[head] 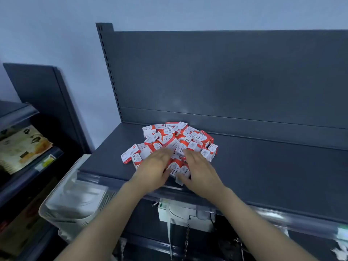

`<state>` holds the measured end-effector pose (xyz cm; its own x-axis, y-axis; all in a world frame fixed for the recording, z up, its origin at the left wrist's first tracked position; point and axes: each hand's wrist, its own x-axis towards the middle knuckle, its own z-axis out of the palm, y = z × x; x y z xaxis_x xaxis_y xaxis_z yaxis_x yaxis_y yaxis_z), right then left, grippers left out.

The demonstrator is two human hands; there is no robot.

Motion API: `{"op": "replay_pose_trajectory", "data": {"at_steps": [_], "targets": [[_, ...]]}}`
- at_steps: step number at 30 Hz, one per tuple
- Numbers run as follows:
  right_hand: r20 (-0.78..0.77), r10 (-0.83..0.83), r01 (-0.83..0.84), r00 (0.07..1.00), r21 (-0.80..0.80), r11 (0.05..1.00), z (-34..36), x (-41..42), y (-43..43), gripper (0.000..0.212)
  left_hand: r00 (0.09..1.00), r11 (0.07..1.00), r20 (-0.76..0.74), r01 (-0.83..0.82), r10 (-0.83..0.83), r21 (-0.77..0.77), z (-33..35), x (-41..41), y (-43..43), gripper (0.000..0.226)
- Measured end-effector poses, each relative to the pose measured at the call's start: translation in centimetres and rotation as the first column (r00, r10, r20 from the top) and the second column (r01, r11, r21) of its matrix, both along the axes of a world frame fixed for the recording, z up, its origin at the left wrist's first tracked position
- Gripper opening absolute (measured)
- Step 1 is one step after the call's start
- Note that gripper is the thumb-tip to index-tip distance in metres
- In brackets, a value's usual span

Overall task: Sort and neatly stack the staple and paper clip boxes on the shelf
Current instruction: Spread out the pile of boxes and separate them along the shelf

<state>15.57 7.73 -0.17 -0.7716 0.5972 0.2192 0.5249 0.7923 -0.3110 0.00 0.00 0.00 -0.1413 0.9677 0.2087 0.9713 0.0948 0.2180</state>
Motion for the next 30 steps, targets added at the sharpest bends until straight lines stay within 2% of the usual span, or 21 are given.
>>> {"op": "replay_pose_trajectory", "data": {"at_steps": [2,4,7,10,15,21,24,26,28,30], "targets": [[-0.050,0.036,-0.033,0.998,0.049,0.998,-0.7,-0.4,-0.2,0.065,0.995,0.994,0.013,0.095,-0.095,-0.047,-0.7,-0.3,0.2,0.066],[-0.035,0.045,-0.042,0.998,0.097,0.994,-1.5,-0.7,-0.5,0.062,0.990,0.984,0.005,0.138,-0.139,-0.109,-0.9,-0.2,0.3,0.073],[-0.011,0.019,-0.018,1.000,0.118,0.993,-2.5,-1.2,-0.4,0.060,0.987,0.977,-0.012,0.155,-0.158,-0.147,-0.8,-0.1,1.0,0.076],[0.016,0.013,-0.017,1.000,0.211,0.977,-2.9,-1.1,-0.3,0.063,0.982,0.961,-0.056,0.166,-0.183,-0.221,-0.6,-0.1,1.6,0.079],[0.062,0.093,-0.103,0.994,0.185,0.977,-3.4,-0.4,0.2,0.050,0.970,0.929,-0.106,0.172,-0.218,-0.328,-0.7,-0.2,2.6,0.081],[0.092,0.170,-0.188,0.981,0.254,0.949,-3.5,-0.5,1.3,0.052,0.957,0.955,-0.188,0.173,-0.220,-0.240,-0.6,0.1,3.6,0.071],[0.113,0.185,-0.213,0.976,0.330,0.919,-3.0,-0.3,1.5,0.043,0.958,0.969,-0.202,0.168,-0.204,-0.181,-0.3,-0.1,3.7,0.061],[0.112,0.197,-0.224,0.974,0.336,0.915,-3.0,0.0,1.6,0.038,0.971,0.975,-0.158,0.157,-0.181,-0.155,0.0,-0.3,3.6,0.058],[0.093,0.210,-0.228,0.973,0.282,0.932,-3.0,0.2,1.6,0.034,0.990,0.982,-0.074,0.107,-0.120,-0.156,0.6,-0.3,3.5,0.053],[0.045,0.205,-0.210,0.978,0.158,0.965,-2.2,0.5,1.5,0.023,0.998,0.985,-0.031,0.054,-0.060,-0.163,1.1,-0.5,3.5,0.048]]}}
